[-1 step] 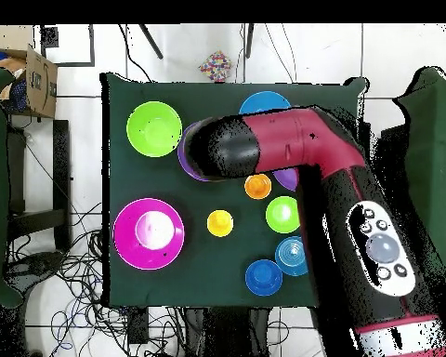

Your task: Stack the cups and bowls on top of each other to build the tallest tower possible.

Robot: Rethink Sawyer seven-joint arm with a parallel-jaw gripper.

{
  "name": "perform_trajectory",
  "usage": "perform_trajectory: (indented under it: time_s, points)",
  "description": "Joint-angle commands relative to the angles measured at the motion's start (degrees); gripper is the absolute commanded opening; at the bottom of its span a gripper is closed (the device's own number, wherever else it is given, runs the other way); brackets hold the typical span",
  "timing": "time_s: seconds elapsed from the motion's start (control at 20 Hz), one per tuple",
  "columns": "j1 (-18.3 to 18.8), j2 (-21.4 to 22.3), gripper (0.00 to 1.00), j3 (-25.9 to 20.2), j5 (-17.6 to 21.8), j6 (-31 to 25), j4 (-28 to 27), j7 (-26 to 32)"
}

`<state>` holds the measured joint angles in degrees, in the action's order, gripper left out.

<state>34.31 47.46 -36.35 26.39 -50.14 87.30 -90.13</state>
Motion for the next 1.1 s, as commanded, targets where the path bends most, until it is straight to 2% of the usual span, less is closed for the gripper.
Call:
perform_trajectory:
  time_s: [0.05,0.45,1.1]
  points:
    - [-0.99,-6.44,1.0,-1.84,5.05,-10.14,-9.72,18.04]
    - [-0.11,-9.54,1.0,-3.42,5.74,-14.19,-15.47,22.3]
    - [1.87,-11.36,1.0,-3.96,6.24,-13.72,-16.4,24.86]
